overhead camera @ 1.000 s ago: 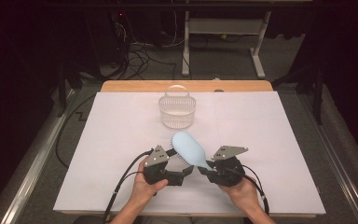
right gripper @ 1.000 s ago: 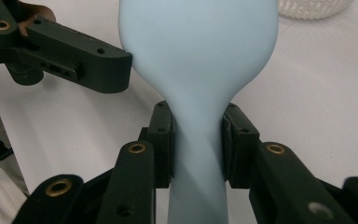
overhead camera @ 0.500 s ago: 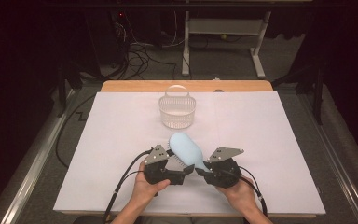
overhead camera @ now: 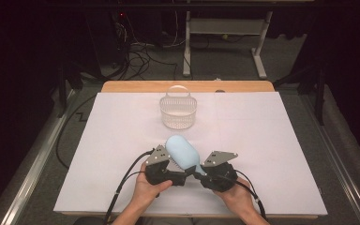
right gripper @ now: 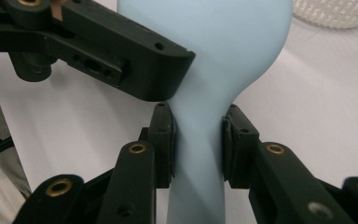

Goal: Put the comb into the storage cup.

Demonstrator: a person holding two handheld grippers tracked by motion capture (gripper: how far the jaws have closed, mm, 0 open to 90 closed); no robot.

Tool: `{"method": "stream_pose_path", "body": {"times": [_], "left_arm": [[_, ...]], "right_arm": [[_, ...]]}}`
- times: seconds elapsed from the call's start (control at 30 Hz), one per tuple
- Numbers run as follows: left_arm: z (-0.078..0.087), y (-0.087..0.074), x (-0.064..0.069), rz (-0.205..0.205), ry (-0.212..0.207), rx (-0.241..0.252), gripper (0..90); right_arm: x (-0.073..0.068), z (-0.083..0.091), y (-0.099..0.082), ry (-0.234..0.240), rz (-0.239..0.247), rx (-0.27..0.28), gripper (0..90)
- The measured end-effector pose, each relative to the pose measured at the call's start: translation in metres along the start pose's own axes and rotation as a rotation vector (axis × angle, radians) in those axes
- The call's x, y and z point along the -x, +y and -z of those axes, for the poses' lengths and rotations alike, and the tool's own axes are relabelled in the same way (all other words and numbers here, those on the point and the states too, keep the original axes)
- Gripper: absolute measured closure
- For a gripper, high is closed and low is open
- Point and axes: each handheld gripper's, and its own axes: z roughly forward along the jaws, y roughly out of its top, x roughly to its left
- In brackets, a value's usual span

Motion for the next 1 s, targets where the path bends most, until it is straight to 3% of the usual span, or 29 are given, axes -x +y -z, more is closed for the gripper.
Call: {"method": "stream_pose_path", "body": {"times": [0.33, 0.63, 1.0], "left_arm": [[0.002, 0.003, 0.001, -0.004, 0.012, 0.014, 17.8], [0.008, 0.007, 0.002, -0.009, -0.009, 0.032, 27.1], [0.013, 0.011, 0.002, 0.013, -0.033, 0.056, 37.1]], "right_arm": [[-0.004, -0.003, 0.004, 0.001, 0.007, 0.002, 70.3], [-0.004, -0.002, 0.006, -0.007, 0.011, 0.007, 70.5], [-0.003, -0.003, 0.007, -0.013, 0.026, -0.004, 70.4]]}}
